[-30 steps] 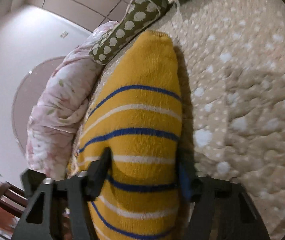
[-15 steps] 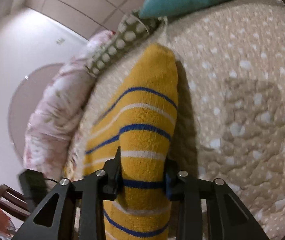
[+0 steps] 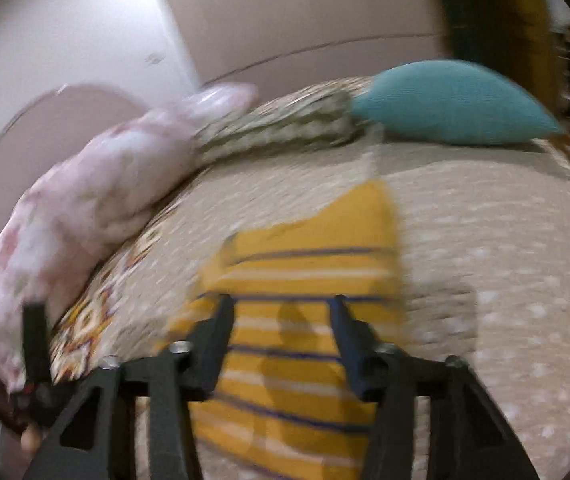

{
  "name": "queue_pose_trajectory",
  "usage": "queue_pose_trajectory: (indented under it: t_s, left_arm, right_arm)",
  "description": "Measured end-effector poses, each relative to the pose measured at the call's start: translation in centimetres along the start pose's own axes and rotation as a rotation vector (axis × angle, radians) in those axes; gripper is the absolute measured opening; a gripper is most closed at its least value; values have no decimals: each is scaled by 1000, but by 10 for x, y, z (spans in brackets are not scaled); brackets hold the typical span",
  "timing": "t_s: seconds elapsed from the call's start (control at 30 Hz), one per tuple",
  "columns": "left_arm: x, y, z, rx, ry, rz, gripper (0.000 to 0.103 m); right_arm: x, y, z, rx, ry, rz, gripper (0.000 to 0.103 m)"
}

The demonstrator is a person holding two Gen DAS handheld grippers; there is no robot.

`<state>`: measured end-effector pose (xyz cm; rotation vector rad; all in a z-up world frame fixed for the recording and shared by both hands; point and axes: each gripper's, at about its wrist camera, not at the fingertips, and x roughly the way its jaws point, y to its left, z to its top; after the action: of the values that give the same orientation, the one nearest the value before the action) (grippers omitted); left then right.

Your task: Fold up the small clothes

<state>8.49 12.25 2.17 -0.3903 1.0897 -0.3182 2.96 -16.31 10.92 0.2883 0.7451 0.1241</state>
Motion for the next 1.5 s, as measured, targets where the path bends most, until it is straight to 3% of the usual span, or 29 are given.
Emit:
queue_pose_trajectory:
  t_s: [0.03, 0.1, 0.17, 0.2, 0.27, 0.43, 0.53, 0.6, 0.67, 0.77, 0.87, 0.97, 1.03, 1.13, 1.27, 1.37, 1.5]
  left_arm:
    - [-5, 2, 0, 3, -17, 23, 4]
    - [-13, 5, 1, 4, -49, 56, 19]
    - [-21, 10, 2, -7, -85, 80, 39]
    - [-25, 13, 4, -17, -105, 93, 41]
    - [-34, 18, 8, -29, -138, 116, 43]
    - [-47, 30, 10, -50, -175, 129, 54]
    - [-51, 31, 11, -49, -180, 120, 56]
    - [-51, 31, 10, -50, -185, 130, 59]
    - [-50, 30, 9, -49, -186, 142, 61]
    - [-44, 28, 10, -43, -176, 154, 61]
    - [-39, 31, 11, -49, -164, 169, 62]
    - [-34, 34, 13, -59, -151, 175, 62]
    - [-33, 36, 13, -64, -147, 175, 62]
    - [-31, 34, 12, -47, -147, 193, 62]
    - [-23, 30, 12, -25, -132, 231, 65]
    - [-17, 25, 10, 10, -129, 262, 70]
    - [-11, 17, 5, 62, -119, 307, 77]
  right_arm:
    - [10, 11, -3, -20, 41, 32, 17]
    - [30, 26, -9, -26, 115, 90, 14]
    - [61, 37, -24, 13, 250, 187, 13]
    - [79, 42, -38, 60, 327, 238, 13]
    - [94, 56, -64, 56, 392, 267, 13]
    - [67, 82, -59, -84, 333, 255, 12]
    - [36, 81, -30, -130, 210, 250, 12]
    - [30, 64, -6, -84, 125, 165, 12]
    - [41, 38, 11, 25, 101, 106, 12]
    - [77, -1, 19, 191, 149, 82, 12]
    - [110, -5, 4, 296, 243, 231, 12]
    - [112, 29, -8, 189, 306, 313, 13]
    - [108, 47, -13, 108, 321, 301, 13]
    - [91, 40, -15, 149, 311, 399, 12]
    - [73, 27, -31, 177, 256, 326, 12]
    - [79, 29, -67, 171, 362, 333, 13]
    - [57, 48, -97, 33, 407, 322, 12]
